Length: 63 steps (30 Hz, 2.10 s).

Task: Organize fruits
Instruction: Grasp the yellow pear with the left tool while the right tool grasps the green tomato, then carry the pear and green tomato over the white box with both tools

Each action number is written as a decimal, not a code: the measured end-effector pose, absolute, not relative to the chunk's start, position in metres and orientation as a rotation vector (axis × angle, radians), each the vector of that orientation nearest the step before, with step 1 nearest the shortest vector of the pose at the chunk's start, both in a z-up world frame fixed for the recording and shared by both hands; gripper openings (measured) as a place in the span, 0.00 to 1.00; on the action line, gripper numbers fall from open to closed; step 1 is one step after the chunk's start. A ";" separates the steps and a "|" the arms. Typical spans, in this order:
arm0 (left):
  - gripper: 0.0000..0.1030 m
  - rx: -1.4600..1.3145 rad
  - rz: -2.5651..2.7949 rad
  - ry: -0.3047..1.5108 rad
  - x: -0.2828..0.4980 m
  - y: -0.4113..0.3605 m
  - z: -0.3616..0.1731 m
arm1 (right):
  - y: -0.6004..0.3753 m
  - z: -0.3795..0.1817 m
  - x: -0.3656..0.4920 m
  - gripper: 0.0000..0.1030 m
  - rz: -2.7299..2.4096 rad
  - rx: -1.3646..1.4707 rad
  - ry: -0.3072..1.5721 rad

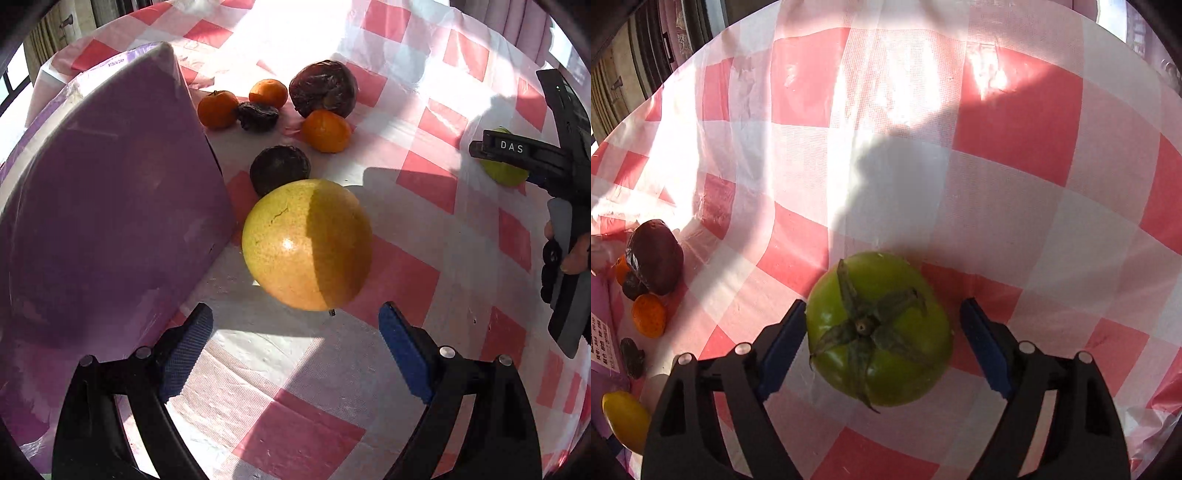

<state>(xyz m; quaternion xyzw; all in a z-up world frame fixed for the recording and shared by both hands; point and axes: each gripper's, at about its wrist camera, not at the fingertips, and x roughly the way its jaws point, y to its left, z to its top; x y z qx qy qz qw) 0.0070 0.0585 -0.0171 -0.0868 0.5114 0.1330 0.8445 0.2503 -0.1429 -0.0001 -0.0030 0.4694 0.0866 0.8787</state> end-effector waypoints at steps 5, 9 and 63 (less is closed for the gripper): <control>0.86 -0.240 0.331 1.048 0.028 0.059 -0.019 | -0.153 -0.003 0.242 0.73 0.185 -0.008 0.959; 0.86 -0.222 0.381 1.016 0.044 0.051 -0.017 | -0.150 -0.008 0.242 0.73 0.183 -0.042 0.947; 0.73 0.027 -0.314 1.184 0.003 0.000 0.017 | -0.127 0.017 -0.086 0.60 0.044 0.258 1.171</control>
